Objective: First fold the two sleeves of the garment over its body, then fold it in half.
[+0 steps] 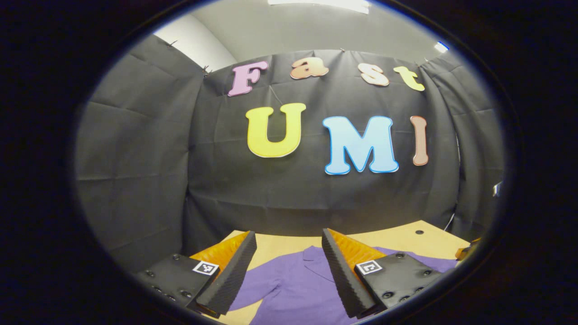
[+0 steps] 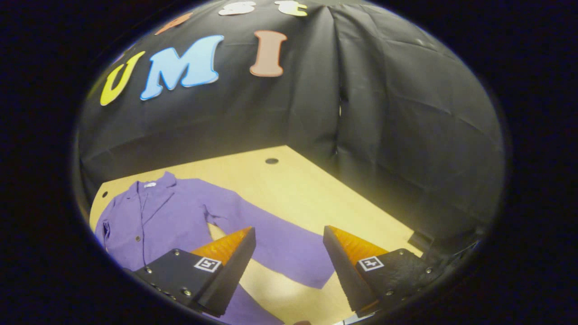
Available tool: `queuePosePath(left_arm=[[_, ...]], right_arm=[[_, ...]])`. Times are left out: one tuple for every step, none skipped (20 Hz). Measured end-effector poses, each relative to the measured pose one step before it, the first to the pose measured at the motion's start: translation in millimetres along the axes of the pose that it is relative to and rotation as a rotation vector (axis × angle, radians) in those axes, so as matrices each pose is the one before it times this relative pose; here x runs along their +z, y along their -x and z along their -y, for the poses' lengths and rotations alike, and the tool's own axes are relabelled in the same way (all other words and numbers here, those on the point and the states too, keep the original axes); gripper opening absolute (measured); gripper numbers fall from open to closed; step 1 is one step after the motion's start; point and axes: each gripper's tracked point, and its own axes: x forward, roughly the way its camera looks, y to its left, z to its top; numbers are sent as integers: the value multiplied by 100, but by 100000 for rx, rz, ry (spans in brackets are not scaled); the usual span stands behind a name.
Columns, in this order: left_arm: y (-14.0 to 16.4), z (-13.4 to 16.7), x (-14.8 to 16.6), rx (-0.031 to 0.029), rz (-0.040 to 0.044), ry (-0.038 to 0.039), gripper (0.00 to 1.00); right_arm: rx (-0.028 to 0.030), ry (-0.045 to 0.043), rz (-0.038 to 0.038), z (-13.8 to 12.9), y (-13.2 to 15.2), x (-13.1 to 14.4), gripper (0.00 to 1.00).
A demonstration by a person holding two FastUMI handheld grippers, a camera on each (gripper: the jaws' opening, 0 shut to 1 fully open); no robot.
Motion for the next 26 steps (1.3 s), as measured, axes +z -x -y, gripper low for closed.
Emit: queuePosePath(left_arm=[[171,10,-209,386,-193,-605,92],[317,58,64,260,-195,-301,92],[177,123,-31,69,-185,22,92],[82,118,11,81,-119,60,92],[66,160,-123,63,-161,2,92],[130,154,-180,-173,-342,-20,92],[105,235,-130,-216,-381,-147,92],[154,134,-77,-166,-270,-373,92],[74,159,-15,-74,-335,-503,92],[-46,85,-22,-102,-270,-349,92],[80,134,44,-211,-311,-118,92],[-1,62,-226,-118,-438,-37,92],[67,101,-179,-176,-477,6,92],[184,31,-331,-109,-436,-103,92],[65,-40,-125,12,-302,-228,92],[-3,7,27,-1,-415,-233,92],[-66,102,-54,-84,-244,-13,92],[106,-33,35,-24,18,117,92],[37,-56,21,-41,58,62,92],[-82,14,70,76,145,-107,92],[-71,7,119,-2,216,-151,92],[-106,-41,63,-114,123,-149,92],[-68,15,70,-214,9,-145,92],[-33,129,-165,-257,4,15,92],[3,111,13,-246,37,126,92],[-43,-1,26,-307,-59,116,92]], right_arm=[[-1236,-2226,-3850,976,-589,-1290,95],[-1183,-2484,-2639,766,-506,-939,94],[-1442,-2018,-2252,565,-694,-800,95],[-1142,-1948,-1848,509,-472,-481,95],[-708,-1641,-2292,446,-522,-529,95],[-1021,-1573,-2617,404,-466,-517,95],[-1017,-1458,-2188,382,-463,-401,95],[-1107,-1380,-1908,276,-459,-216,95],[-697,-1398,-1733,77,-129,-352,95],[-174,-1567,-1576,-78,-72,-75,95],[332,-1500,-646,-73,-216,0,95],[359,-1512,-927,-119,-321,-22,95],[435,-1177,-1070,-26,-664,-300,94],[330,-691,-807,-115,-405,-235,95],[-148,228,-175,-73,-158,-128,95],[-952,1152,142,100,-95,-4,95],[-760,1254,-76,-66,74,-64,95],[-483,1260,331,-118,-12,32,95],[-627,1723,0,38,-168,-105,95],[-967,2076,140,122,-117,-35,95],[-337,1692,-664,-20,-103,-350,95],[-114,-221,1513,-101,107,332,95],[394,494,-718,38,-118,-302,95],[504,245,757,-75,15,212,95],[998,595,-202,-221,-40,-102,96],[861,906,313,-232,-173,184,95]])
